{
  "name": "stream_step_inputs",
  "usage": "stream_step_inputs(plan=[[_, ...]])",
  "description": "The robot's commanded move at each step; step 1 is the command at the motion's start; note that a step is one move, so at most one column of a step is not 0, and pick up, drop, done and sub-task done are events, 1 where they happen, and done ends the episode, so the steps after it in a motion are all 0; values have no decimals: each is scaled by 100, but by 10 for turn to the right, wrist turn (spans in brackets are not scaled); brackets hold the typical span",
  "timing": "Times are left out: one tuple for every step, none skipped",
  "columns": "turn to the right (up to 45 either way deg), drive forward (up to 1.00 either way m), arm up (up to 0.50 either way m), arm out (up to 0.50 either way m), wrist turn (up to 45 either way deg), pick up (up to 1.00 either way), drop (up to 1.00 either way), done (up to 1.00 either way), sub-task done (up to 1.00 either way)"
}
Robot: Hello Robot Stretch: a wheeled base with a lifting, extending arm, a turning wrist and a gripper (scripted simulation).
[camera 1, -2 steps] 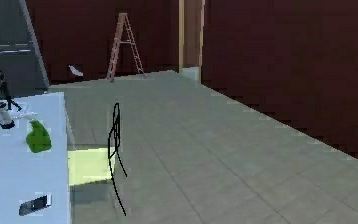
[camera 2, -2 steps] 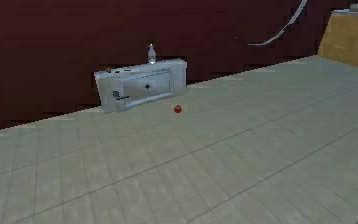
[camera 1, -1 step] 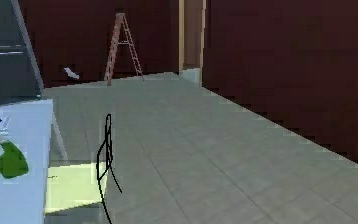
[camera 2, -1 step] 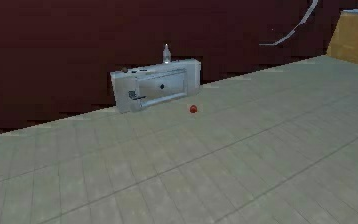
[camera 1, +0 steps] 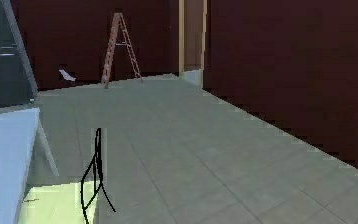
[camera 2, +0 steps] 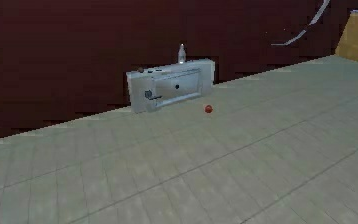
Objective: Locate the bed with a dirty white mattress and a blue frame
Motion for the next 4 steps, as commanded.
stream_step_inputs(plan=[[450,0,0,0,0,0,0,0,0],[450,0,0,0,0,0,0,0,0],[90,0,0,0,0,0,0,0,0],[0,10,0,0,0,0,0,0,0]])
